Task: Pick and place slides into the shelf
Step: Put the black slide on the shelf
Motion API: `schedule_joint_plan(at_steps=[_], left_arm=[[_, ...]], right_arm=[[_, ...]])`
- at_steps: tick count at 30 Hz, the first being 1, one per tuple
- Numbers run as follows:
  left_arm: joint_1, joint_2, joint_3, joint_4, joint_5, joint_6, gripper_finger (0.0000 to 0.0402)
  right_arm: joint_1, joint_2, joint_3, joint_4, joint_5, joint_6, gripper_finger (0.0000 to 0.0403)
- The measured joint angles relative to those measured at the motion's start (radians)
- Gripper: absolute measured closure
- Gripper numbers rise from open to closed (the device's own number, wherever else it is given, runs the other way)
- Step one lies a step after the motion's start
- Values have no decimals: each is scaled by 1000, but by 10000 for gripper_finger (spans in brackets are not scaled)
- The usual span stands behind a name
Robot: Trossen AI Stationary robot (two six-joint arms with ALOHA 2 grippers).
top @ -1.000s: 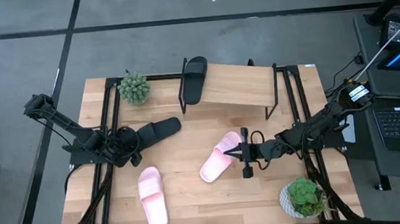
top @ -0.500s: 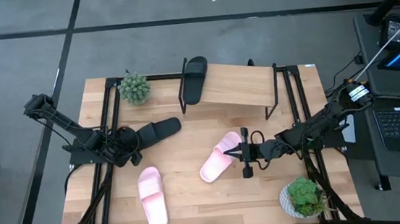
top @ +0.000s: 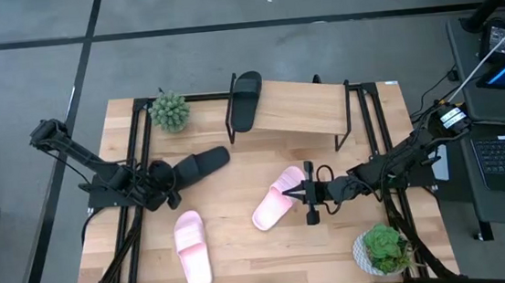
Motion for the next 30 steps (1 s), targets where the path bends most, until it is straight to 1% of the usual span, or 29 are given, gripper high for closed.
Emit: schedule_joint_plan(at_steps=[3,9,13,19,22,26,30], left_arm=[[23,0,-14,66,-4,70,265],[65,0,-15,72,31,76,265],[78,0,-16,73,33,75,265],[79,0,-18,123,36,76,265],[79,0,-18,123,36,75,268],[79,0,-18,124,32,75,297],[79,0,-18,126,30,75,351]], right_arm=[[0,0,0,3,0,-2,395],[0,-1,0,4,0,1,396],[0,-1,0,4,0,-1,395],[0,-1,0,3,0,-3,395],[0,-1,0,3,0,-4,396],[0,-1,0,3,0,-4,395],[0,-1,0,3,0,-4,396]])
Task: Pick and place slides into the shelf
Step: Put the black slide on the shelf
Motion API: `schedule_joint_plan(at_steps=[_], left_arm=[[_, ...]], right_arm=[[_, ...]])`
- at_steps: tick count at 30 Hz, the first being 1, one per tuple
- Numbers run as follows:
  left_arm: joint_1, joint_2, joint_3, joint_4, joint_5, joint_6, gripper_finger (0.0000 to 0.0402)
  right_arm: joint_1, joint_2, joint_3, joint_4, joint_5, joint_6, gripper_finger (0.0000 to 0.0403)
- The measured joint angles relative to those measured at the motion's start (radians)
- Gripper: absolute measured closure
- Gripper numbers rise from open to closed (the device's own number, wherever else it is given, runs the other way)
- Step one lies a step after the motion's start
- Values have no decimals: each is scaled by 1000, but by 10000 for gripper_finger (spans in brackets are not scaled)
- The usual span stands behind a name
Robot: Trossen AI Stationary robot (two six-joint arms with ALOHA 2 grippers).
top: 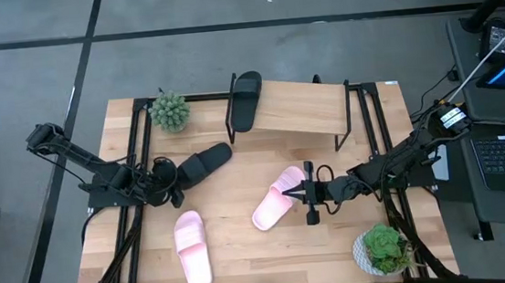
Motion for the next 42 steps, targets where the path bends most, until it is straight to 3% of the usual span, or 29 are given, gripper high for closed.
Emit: schedule_joint_plan(at_steps=[3,11,16,21,29,42], left_arm=[[0,0,0,4,-3,0,392],[0,0,1,49,25,-47,400],[0,0,1,48,20,-137,380],[0,0,1,48,-73,-191,344],[0,1,1,48,-78,-246,295],[-1,22,2,59,66,-323,274]], right_arm=[[0,0,0,0,0,0,396],[0,0,0,0,0,0,395],[0,0,0,0,0,0,395],[0,0,0,-1,0,0,395],[0,0,0,-1,0,0,395],[0,0,0,-3,0,0,395]])
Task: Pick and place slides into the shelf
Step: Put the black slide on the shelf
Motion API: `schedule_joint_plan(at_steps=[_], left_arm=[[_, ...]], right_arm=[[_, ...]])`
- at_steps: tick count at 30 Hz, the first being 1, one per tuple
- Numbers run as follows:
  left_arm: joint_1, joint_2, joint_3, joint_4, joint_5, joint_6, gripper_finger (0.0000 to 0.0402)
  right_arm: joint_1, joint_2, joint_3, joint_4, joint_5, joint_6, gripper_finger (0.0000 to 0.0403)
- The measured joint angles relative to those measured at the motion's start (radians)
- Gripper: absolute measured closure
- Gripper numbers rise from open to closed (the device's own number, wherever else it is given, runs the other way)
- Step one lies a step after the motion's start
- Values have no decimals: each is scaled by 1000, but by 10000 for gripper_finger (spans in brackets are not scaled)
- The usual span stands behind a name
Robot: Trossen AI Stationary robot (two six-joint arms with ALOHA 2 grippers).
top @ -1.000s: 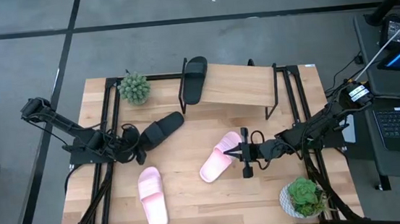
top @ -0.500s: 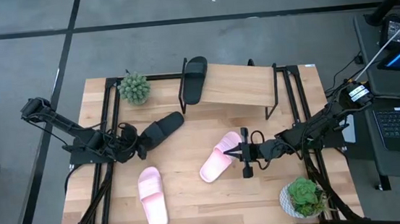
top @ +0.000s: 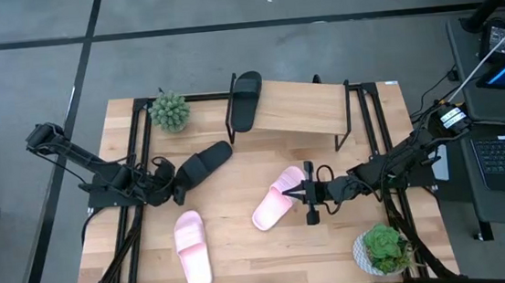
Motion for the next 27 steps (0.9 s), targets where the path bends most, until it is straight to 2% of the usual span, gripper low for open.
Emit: schedule_joint_plan(at_steps=[4,17,27], left_arm=[[1,31,0,2,-77,0,274],[1,221,1,147,-81,-26,274],[1,323,0,221,-134,-25,274]], right_arm=[[0,0,0,-4,0,2,396],[0,0,0,-3,0,2,395],[0,0,0,-2,0,1,395]])
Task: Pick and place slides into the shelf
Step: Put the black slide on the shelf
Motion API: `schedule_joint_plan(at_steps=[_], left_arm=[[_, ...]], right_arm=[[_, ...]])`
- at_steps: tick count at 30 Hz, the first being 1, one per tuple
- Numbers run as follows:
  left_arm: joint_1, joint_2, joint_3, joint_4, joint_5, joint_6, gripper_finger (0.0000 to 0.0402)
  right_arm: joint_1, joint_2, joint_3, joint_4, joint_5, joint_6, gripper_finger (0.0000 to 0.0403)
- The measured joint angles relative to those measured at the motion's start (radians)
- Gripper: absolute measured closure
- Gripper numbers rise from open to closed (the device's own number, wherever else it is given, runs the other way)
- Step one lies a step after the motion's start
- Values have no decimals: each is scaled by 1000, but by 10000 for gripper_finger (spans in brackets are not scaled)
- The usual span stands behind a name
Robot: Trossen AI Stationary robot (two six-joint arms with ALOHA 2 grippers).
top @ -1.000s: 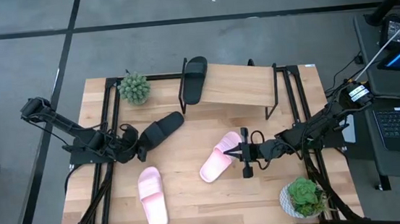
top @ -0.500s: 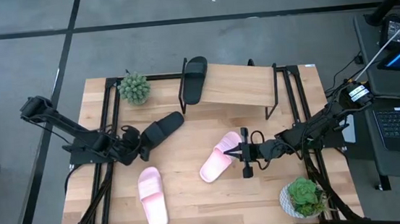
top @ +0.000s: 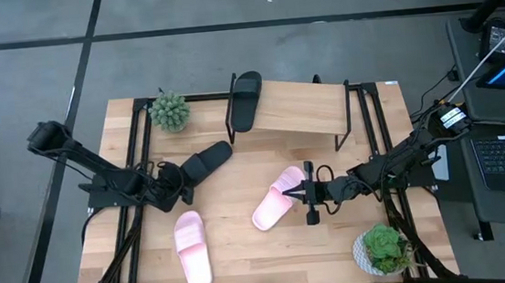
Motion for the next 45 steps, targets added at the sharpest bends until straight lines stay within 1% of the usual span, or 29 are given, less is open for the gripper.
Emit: schedule_joint_plan(at_steps=[6,11,15,17,19,21,22,23,30,34,38,42,45], left_arm=[[0,45,0,38,-52,6,274],[0,84,0,111,-76,79,274],[13,117,0,141,-83,106,279],[20,134,0,149,-82,107,297],[24,148,0,162,-76,112,328],[24,161,1,184,-73,123,368],[21,165,1,198,-70,136,383],[18,168,1,210,-65,149,389],[1,168,-1,283,-13,228,396],[-30,168,-1,332,35,246,398],[-73,169,-1,384,52,273,399],[-98,168,-1,494,53,368,399],[-102,168,-1,573,56,452,400]], right_arm=[[0,0,0,0,0,0,395],[0,0,0,1,0,-1,395],[0,0,0,1,0,3,395],[0,0,0,1,0,3,396],[0,0,0,1,0,3,395],[0,0,0,1,0,3,396],[0,0,0,1,0,3,396],[0,0,0,1,0,3,396],[0,0,0,1,0,2,396],[0,0,0,0,0,3,396],[0,0,0,0,0,3,396],[0,0,0,1,0,-3,396],[0,0,0,26,2,-41,396]])
